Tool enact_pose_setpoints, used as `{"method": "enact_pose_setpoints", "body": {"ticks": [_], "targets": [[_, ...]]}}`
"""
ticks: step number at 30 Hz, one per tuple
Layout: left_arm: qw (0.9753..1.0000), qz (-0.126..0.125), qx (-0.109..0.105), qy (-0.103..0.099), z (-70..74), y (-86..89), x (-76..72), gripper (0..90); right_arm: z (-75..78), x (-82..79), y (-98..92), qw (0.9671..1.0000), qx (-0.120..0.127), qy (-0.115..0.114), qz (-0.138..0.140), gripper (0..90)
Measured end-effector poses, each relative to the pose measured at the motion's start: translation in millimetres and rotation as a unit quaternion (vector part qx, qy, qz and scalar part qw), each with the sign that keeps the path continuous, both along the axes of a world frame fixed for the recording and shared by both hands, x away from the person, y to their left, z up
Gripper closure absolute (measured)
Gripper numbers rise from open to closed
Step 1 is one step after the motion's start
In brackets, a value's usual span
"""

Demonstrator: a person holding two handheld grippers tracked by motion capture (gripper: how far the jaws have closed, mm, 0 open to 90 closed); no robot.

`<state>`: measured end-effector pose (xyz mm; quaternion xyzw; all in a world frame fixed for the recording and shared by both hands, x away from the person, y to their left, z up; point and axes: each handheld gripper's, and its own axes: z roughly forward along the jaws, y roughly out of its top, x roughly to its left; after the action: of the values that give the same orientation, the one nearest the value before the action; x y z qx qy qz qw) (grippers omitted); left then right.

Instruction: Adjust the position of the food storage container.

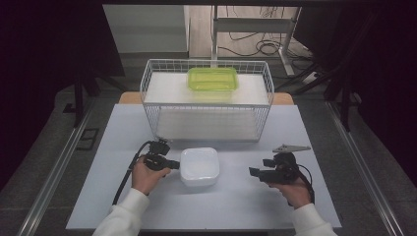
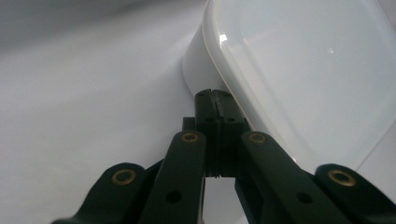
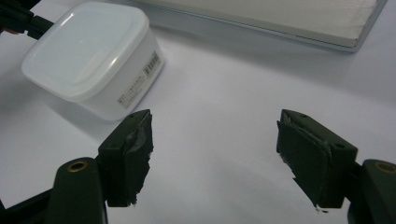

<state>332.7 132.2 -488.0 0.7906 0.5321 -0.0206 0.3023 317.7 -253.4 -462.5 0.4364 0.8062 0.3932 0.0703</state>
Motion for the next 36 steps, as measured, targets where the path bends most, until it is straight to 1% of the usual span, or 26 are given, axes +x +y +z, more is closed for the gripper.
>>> {"method": "enact_pose_setpoints", "body": {"ticks": [4,5,6,8,10,12,15,16,18,19,20,21,23,24,25,26,28,30,32,36], "targets": [[0.9999,-0.014,-0.004,0.001,-0.1,-9.7,4.2,89.5,0.0,-0.2,0.1,1.0000,0.000,0.000,-0.001,26.8],[0.9999,-0.007,-0.010,-0.001,-0.8,-12.4,4.8,89.5,0.2,-0.5,0.2,1.0000,0.000,0.002,-0.002,26.8],[0.9999,-0.010,-0.005,-0.002,-0.8,-13.2,5.7,89.5,0.2,-0.5,0.0,1.0000,0.000,0.002,-0.002,26.8],[0.9999,-0.008,-0.008,-0.002,-0.5,-15.0,6.5,89.5,0.1,-0.5,-0.2,1.0000,0.001,0.002,-0.002,26.8],[0.9999,-0.016,-0.002,-0.002,-0.5,-15.6,7.5,89.5,-0.2,-0.3,-0.3,1.0000,0.000,0.003,0.000,26.8],[0.9999,-0.014,-0.002,-0.003,-1.3,-14.9,8.0,89.4,-0.1,-0.2,-0.8,1.0000,0.000,0.004,0.000,26.8],[0.9999,-0.008,-0.010,-0.007,-1.0,-11.1,7.2,89.4,0.4,0.1,-3.1,1.0000,0.002,0.000,-0.002,26.8],[0.9999,-0.010,-0.002,-0.009,0.9,-5.3,5.8,89.4,0.6,0.2,-3.8,1.0000,0.002,-0.001,-0.002,26.8],[0.9999,-0.004,-0.005,-0.014,3.7,0.8,2.4,89.3,1.6,-0.3,-5.7,1.0000,0.005,0.000,-0.006,26.8],[0.9999,-0.004,-0.005,-0.014,3.7,0.8,2.4,89.2,2.0,-0.4,-6.4,1.0000,0.006,0.000,-0.006,26.8],[0.9996,0.005,-0.015,-0.024,8.6,10.8,-3.8,88.5,2.6,-0.4,-7.6,1.0000,0.007,-0.001,-0.007,26.8],[0.9992,0.009,-0.023,-0.030,11.0,15.9,-7.3,85.9,3.1,-0.5,-8.4,0.9999,0.010,0.000,-0.008,26.8],[0.9982,0.019,-0.037,-0.043,15.6,26.3,-16.7,77.3,4.6,-0.9,-10.7,0.9997,0.020,0.000,-0.013,26.8],[0.9978,0.021,-0.041,-0.047,17.1,30.6,-20.7,73.3,5.2,-1.2,-11.4,0.9996,0.024,-0.001,-0.015,26.8],[0.9971,0.022,-0.050,-0.053,18.1,35.3,-25.6,68.6,5.9,-1.7,-12.1,0.9996,0.025,0.000,-0.015,26.8],[0.9967,0.022,-0.057,-0.054,18.4,37.6,-28.2,61.1,6.4,-2.3,-12.2,0.9994,0.030,-0.001,-0.017,26.8],[0.9961,0.022,-0.067,-0.053,18.8,42.0,-32.1,51.8,7.2,-3.0,-11.9,0.9993,0.034,-0.001,-0.017,26.8],[0.9945,0.032,-0.081,-0.057,21.3,47.1,-35.6,42.8,8.7,-3.5,-11.0,0.9990,0.042,-0.002,-0.014,26.8],[0.9934,0.034,-0.091,-0.060,23.3,49.3,-38.1,38.1,10.1,-4.4,-9.0,0.9986,0.051,0.000,-0.013,26.7],[0.9900,0.039,-0.121,-0.061,25.0,50.4,-40.8,35.4,11.3,-4.7,-4.3,0.9979,0.064,0.008,-0.003,26.7]]}}
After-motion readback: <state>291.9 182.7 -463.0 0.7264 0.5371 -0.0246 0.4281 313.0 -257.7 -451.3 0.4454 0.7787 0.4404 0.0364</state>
